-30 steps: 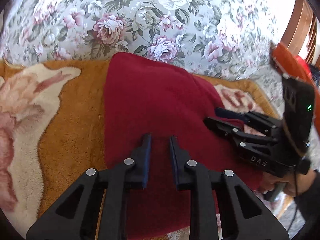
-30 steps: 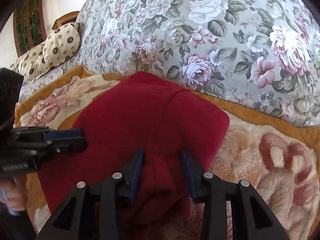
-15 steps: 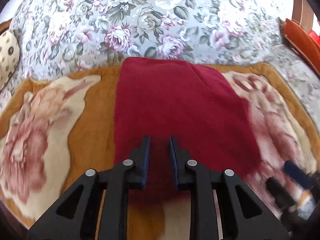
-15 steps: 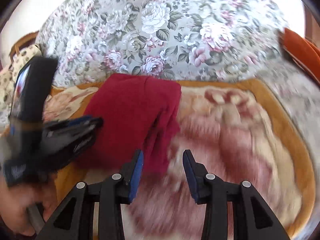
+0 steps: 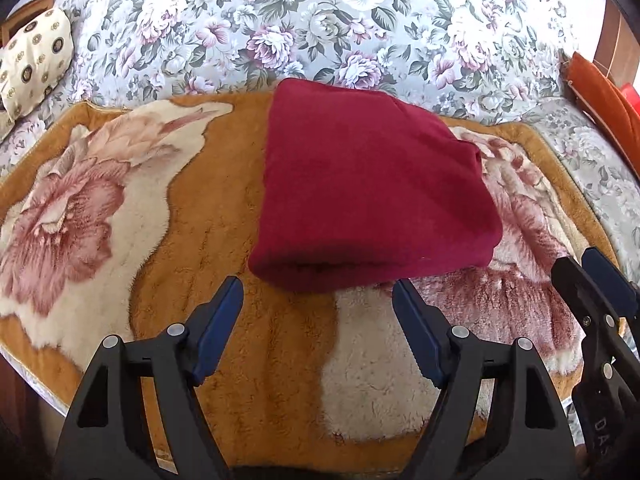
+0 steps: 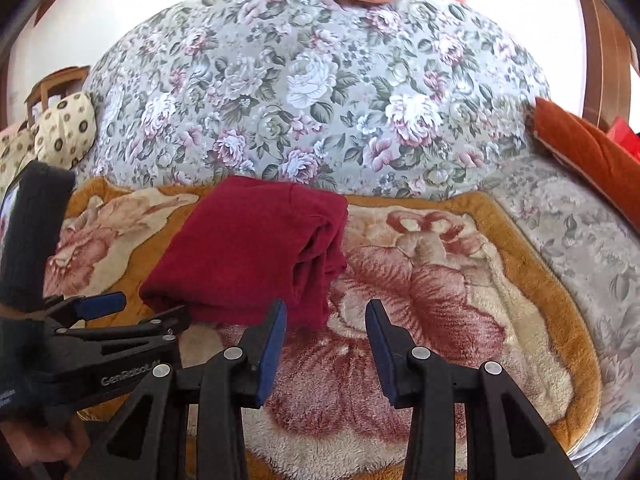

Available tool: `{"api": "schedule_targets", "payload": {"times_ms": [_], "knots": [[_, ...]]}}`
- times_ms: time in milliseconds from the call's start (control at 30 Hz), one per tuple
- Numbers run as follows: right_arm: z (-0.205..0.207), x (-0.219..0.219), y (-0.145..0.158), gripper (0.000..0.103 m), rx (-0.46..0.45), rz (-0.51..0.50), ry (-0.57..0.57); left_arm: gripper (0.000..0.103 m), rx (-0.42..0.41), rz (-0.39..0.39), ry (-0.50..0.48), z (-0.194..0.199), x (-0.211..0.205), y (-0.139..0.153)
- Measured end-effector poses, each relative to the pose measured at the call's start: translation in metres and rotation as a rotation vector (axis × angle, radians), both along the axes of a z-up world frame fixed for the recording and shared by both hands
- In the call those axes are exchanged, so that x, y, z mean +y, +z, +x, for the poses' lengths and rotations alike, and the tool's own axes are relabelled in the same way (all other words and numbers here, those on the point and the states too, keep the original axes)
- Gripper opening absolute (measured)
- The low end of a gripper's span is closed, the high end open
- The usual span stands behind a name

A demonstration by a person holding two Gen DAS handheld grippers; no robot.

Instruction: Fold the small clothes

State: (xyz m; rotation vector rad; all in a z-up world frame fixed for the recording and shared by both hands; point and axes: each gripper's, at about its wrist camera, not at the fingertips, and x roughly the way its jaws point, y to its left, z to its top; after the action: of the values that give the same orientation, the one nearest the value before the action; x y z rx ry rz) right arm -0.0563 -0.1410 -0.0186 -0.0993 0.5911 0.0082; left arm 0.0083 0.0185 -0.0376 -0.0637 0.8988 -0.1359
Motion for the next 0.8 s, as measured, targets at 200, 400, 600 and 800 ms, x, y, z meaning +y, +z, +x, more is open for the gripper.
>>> {"api": "schedule_targets", "payload": {"times_ms": [200, 400, 600, 800], "knots": [[-0.001, 0.006, -0.001, 0.039, -0.002, -0.034, -0.001, 0.077, 0.001, -0.003, -0.005, -0.001, 0.001, -0.001], [0.003, 0.006, -0.003, 0.039, 0.018, -0.038, -0.002, 0.077, 0.009, -0.017, -0.005, 0.001, 0.003, -0.002], [0.006, 0.004, 0.0, 0.039, -0.013, -0.055, -0.013, 0.077, -0.02, -0.058, -0.054, -0.013, 0.003, 0.012], [0.013, 0.005, 0.002, 0.039, -0.003, -0.065, -0.023, 0.088, -0.139, 0.021, -0.065, -0.044, 0.01, 0.047]]}}
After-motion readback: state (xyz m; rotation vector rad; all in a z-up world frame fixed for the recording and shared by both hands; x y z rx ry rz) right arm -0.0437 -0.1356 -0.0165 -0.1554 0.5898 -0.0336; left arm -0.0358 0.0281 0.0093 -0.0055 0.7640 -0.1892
